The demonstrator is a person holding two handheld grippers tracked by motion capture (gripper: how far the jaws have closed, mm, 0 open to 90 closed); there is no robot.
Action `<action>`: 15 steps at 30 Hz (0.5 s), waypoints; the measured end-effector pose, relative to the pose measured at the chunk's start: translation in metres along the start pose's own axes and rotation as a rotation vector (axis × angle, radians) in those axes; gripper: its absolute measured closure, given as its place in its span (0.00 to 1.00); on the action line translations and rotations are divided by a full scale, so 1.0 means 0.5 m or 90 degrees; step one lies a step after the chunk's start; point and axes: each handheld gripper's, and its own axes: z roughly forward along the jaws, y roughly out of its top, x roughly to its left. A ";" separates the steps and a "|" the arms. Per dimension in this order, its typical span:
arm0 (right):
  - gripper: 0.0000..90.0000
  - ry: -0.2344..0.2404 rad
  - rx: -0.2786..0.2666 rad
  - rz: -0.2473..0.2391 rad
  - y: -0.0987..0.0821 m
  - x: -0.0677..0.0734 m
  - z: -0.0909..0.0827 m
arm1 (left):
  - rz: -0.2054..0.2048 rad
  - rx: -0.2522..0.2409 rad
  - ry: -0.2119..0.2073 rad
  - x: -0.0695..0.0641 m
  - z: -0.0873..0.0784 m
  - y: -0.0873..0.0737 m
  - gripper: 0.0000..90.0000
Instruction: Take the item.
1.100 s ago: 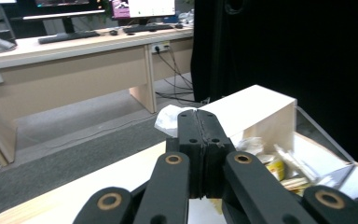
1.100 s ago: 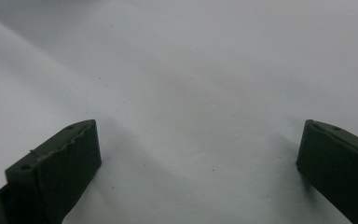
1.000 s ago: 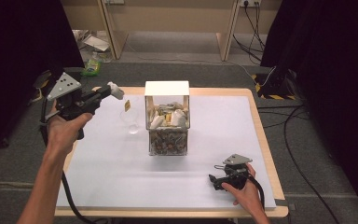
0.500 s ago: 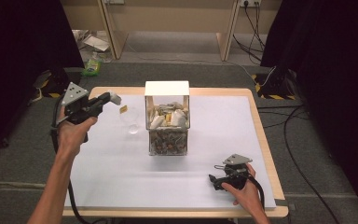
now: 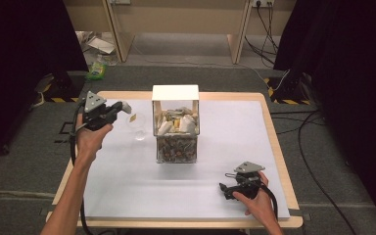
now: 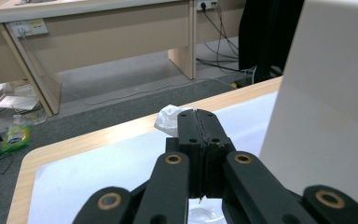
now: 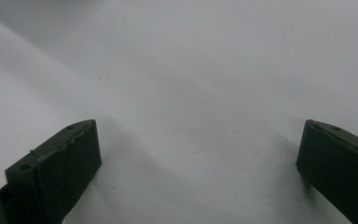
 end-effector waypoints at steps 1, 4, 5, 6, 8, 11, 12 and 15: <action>0.00 0.000 0.000 0.000 0.000 0.000 0.000 | 0.002 0.004 0.003 0.000 0.005 -0.003 0.98; 0.00 0.000 0.000 0.000 0.000 0.000 0.000 | 0.003 0.015 0.008 0.001 0.020 -0.013 0.98; 0.00 0.000 0.000 0.000 0.000 0.000 0.000 | 0.005 0.018 0.010 0.001 0.025 -0.015 0.98; 0.00 0.000 0.000 0.000 0.000 0.000 0.000 | 0.005 0.020 0.012 0.000 0.029 -0.018 0.98; 0.00 0.000 0.000 0.000 0.000 0.000 0.000 | 0.004 0.024 0.012 -0.001 0.036 -0.023 0.98; 0.00 0.000 -0.001 -0.003 0.000 -0.001 0.000 | 0.009 0.037 0.013 -0.005 0.046 -0.035 0.98; 0.00 0.000 0.000 0.000 0.000 0.000 0.000 | 0.009 0.042 0.013 -0.006 0.050 -0.040 0.98; 0.00 -0.001 -0.001 -0.003 0.000 -0.001 0.000 | 0.011 0.057 0.016 -0.007 0.062 -0.055 0.98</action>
